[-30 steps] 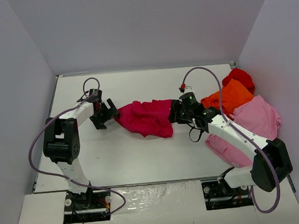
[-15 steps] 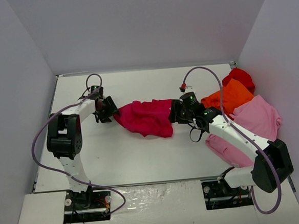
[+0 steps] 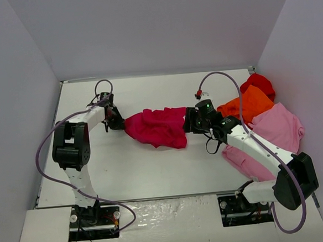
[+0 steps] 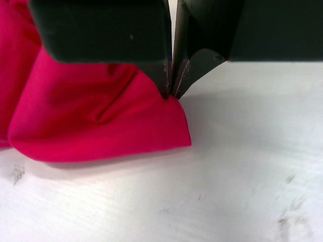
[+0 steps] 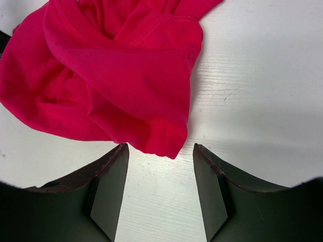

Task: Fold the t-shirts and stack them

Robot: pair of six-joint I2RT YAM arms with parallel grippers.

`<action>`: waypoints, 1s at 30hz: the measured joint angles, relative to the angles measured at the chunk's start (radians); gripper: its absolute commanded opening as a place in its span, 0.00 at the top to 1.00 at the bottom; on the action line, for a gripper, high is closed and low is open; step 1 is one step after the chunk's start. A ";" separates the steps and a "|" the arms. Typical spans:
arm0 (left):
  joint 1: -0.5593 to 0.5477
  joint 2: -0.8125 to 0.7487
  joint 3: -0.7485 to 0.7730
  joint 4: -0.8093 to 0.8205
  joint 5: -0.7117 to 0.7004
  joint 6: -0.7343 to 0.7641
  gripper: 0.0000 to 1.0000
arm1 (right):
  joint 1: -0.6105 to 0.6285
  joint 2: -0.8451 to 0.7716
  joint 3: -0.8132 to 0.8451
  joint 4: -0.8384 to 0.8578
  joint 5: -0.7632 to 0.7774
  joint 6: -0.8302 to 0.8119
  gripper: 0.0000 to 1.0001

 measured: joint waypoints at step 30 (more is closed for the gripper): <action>-0.066 -0.280 0.964 -0.862 -0.284 0.244 1.00 | -0.084 0.271 -0.038 0.529 -0.224 0.060 0.57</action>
